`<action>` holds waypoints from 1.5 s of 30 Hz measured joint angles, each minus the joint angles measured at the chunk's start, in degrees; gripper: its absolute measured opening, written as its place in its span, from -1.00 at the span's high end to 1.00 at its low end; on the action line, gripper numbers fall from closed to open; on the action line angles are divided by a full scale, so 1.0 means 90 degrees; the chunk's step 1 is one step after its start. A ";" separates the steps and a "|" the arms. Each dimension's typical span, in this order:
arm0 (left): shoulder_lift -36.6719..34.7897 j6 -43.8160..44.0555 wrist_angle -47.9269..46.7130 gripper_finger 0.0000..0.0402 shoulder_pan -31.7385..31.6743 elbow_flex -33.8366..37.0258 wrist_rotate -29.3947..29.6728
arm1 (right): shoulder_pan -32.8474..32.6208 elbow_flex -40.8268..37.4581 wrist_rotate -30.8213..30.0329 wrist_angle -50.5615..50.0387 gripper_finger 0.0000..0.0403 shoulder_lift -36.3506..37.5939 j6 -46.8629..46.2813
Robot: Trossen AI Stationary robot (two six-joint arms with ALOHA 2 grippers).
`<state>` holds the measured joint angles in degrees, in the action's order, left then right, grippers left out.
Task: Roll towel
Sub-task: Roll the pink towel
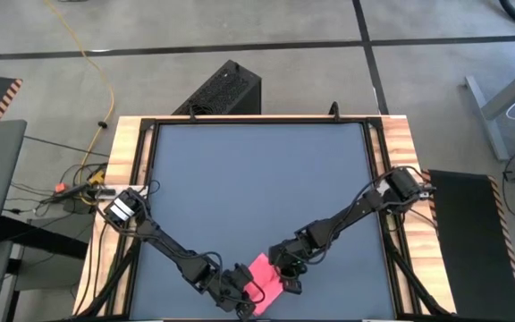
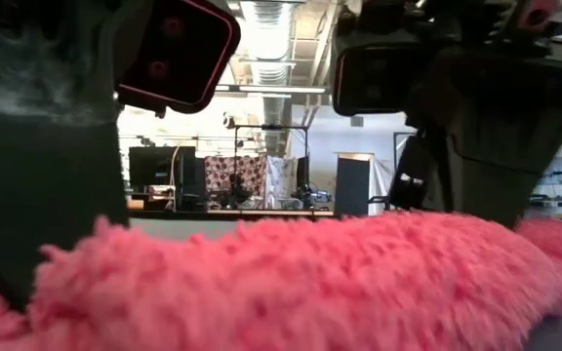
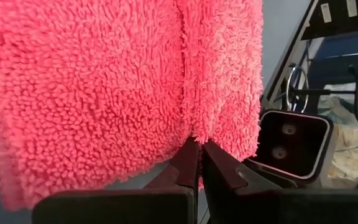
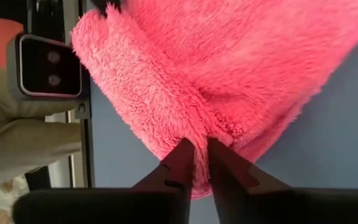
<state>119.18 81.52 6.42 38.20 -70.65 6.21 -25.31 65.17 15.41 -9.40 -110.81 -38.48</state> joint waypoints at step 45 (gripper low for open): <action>0.0004 -0.0138 -0.0152 1.00 -0.0233 0.0004 0.0000 | -0.1157 0.0038 -0.2260 0.0228 0.41 0.0809 0.2347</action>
<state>119.22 80.27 5.04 36.10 -70.61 6.21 -35.73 65.51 -4.93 -7.35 -103.52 -17.36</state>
